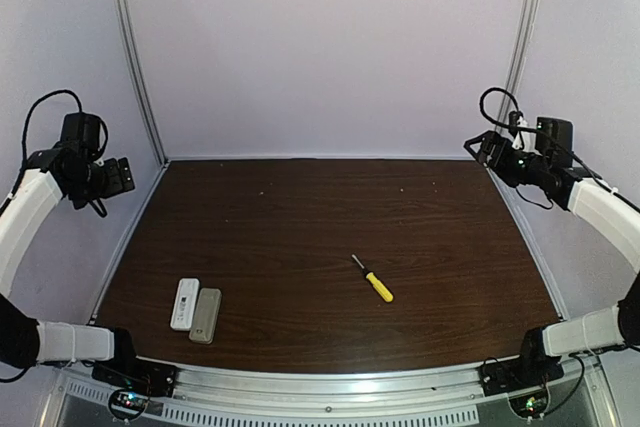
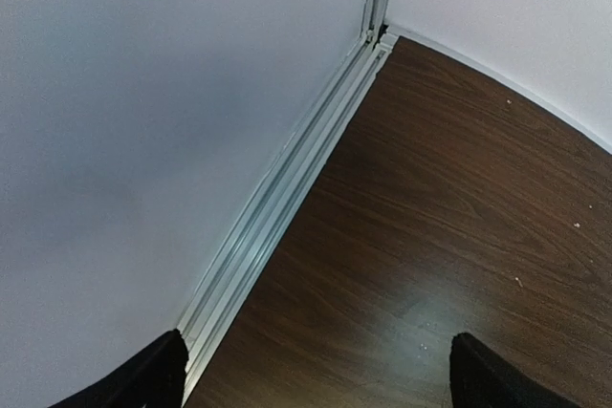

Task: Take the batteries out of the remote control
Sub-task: Move the remote control to the center of the board.

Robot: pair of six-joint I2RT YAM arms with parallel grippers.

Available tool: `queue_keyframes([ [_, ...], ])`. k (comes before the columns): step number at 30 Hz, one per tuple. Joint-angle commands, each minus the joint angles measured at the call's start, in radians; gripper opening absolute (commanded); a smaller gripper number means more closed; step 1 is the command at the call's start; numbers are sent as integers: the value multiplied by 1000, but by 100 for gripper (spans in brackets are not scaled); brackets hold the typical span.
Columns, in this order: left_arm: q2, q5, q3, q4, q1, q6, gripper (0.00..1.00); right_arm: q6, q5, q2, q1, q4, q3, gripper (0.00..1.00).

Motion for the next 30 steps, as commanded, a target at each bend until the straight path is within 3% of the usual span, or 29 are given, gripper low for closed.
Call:
queue_keyframes([
  [1, -85, 56, -22, -80, 4, -51, 97, 28, -1, -27, -2, -59, -5, 100],
  [8, -143, 155, -43, -107, 4, -89, 97, 1, -3, -46, -2, -164, 28, 100],
  [14, -145, 353, -27, -173, 4, -72, 97, -22, -18, -70, 12, -204, 18, 100],
  [20, -179, 459, -44, -247, -8, -82, 88, -70, -4, -65, 75, -283, 39, 100],
  [30, -233, 435, -112, -312, -257, -209, 79, -111, 52, -61, 212, -389, 54, 100],
])
